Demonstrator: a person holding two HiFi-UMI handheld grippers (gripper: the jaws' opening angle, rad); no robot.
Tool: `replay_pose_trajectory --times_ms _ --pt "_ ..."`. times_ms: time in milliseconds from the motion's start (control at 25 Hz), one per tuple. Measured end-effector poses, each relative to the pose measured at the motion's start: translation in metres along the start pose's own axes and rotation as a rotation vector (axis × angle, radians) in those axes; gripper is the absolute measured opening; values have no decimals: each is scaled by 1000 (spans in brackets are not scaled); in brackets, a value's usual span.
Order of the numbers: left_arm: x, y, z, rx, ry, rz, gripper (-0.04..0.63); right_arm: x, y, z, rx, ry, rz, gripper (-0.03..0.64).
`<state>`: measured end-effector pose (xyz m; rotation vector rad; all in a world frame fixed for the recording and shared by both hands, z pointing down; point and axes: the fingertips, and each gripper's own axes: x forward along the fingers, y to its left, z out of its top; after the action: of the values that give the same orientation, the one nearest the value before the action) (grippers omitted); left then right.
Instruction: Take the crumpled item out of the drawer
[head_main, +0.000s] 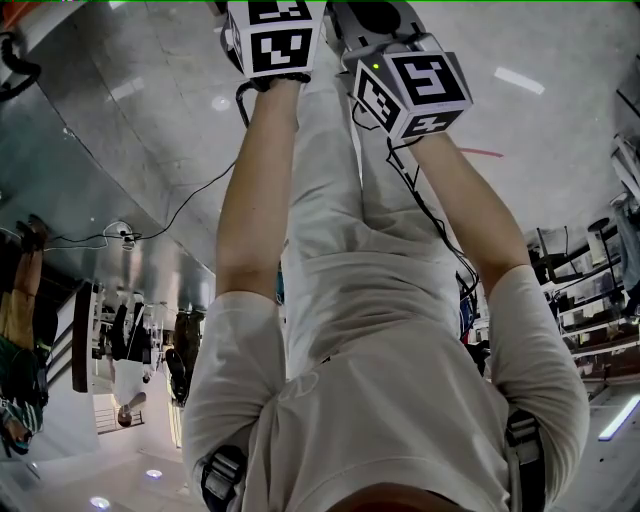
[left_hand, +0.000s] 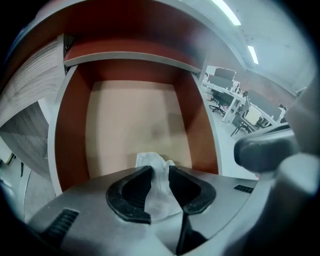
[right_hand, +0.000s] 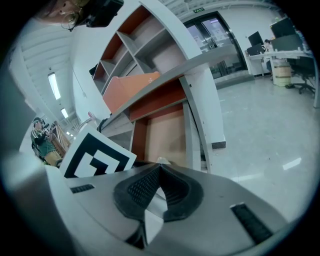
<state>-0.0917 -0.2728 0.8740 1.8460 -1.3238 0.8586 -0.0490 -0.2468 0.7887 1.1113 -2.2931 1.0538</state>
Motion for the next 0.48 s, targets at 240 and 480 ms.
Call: replay_pose_trajectory --times_ms 240,480 --pt "-1 4 3 11 5 24 60 -3 -2 -1 6 1 3 2" --pt "-2 8 7 18 9 30 48 -2 -4 -2 13 4 2 2"
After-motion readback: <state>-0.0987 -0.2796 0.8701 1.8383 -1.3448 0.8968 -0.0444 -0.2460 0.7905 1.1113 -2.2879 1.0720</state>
